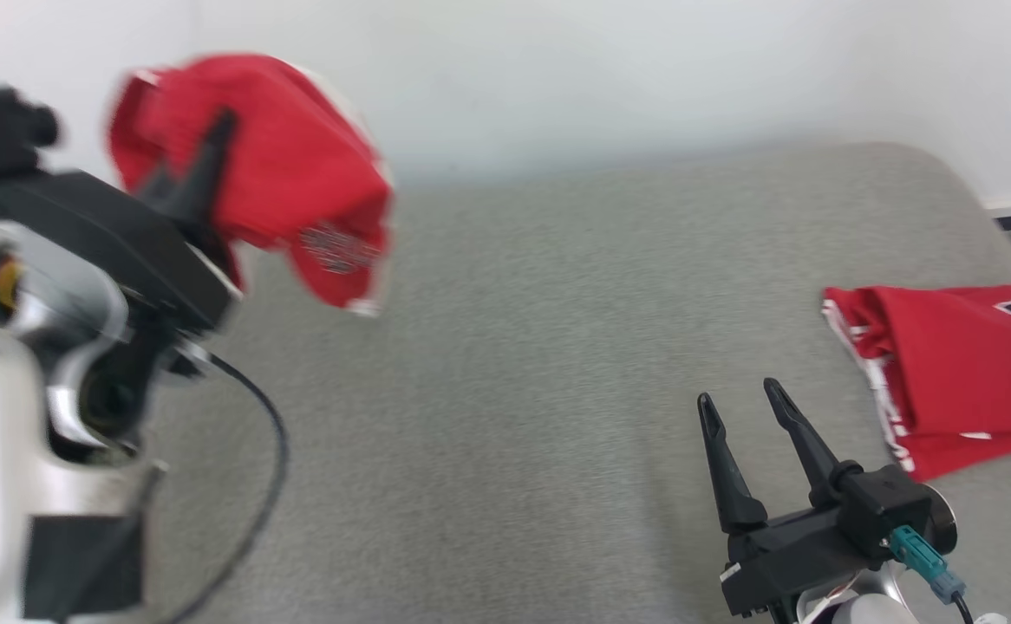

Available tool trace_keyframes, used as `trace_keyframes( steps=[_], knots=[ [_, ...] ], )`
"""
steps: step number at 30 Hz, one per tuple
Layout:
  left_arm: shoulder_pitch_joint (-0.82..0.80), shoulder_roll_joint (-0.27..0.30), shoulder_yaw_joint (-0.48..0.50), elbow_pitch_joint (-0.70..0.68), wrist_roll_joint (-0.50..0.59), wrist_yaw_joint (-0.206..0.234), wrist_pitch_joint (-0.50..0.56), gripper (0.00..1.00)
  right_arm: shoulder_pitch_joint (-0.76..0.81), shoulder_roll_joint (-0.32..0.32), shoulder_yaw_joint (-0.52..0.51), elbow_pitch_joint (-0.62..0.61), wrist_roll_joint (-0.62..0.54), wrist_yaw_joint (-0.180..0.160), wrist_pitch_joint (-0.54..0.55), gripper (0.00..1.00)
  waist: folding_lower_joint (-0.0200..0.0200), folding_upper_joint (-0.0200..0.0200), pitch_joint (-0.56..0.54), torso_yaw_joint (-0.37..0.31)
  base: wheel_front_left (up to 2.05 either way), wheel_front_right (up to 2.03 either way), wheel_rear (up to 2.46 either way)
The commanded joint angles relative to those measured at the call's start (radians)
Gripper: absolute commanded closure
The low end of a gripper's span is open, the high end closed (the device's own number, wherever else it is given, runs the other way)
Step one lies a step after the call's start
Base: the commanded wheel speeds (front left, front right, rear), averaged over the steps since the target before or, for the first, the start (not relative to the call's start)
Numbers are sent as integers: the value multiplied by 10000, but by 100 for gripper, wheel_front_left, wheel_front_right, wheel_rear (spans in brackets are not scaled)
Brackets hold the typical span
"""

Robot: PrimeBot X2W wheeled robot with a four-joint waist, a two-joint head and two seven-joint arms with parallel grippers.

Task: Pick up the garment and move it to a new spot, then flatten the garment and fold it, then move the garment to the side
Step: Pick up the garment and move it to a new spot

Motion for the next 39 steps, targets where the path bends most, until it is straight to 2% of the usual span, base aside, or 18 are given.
trace_keyframes(
  steps=[1,7,10,17,21,22,23,26,30,35,39],
  knots=[
    [395,-231,-238,-153,-57,-58,-154,100,199,-30,-55,-80,43,-26,41,0,2,1,-694,-901,0,0,0],
    [1544,-686,-1131,-243,15,-180,-884,100,316,-92,-108,-290,-1,-26,200,0,2,1,-713,-1409,0,0,0],
    [2218,-746,-1830,113,606,-183,-1529,100,342,-125,-134,-401,12,-26,272,0,2,1,-666,-1652,0,0,0],
    [3255,-890,-3221,2202,1756,-227,-3174,100,410,-176,-39,-611,32,-26,431,0,2,1,-488,-2091,0,0,0],
    [3379,-914,-3682,3738,2346,-154,-4170,100,442,-199,2,-702,28,-26,495,0,2,1,-442,-2203,0,0,0],
    [3356,-931,-3772,4027,2467,-128,-4399,54,442,-208,0,-718,31,-26,520,0,2,1,-440,-2207,0,0,0],
    [3332,-949,-3814,4315,2563,-63,-4668,0,449,-205,-6,-735,30,-26,547,0,2,1,-444,-2200,0,0,0],
    [3326,-1008,-3991,5008,2654,-34,-5291,0,539,-208,-78,-774,-17,-26,574,0,2,1,-505,-2063,0,0,0],
    [3428,-1038,-4082,5209,2727,3,-6432,0,681,-237,-308,-819,-49,-26,627,0,2,1,-662,-1730,0,0,0],
    [3867,-968,-3932,4770,2791,262,-7941,0,1009,-185,-657,-923,-66,-26,670,0,2,1,-887,-1164,0,0,0],
    [4568,-803,-3533,4062,2694,499,-8584,0,1290,-110,-908,-952,-93,-26,692,0,2,1,-1053,-800,0,0,0]
  ],
)
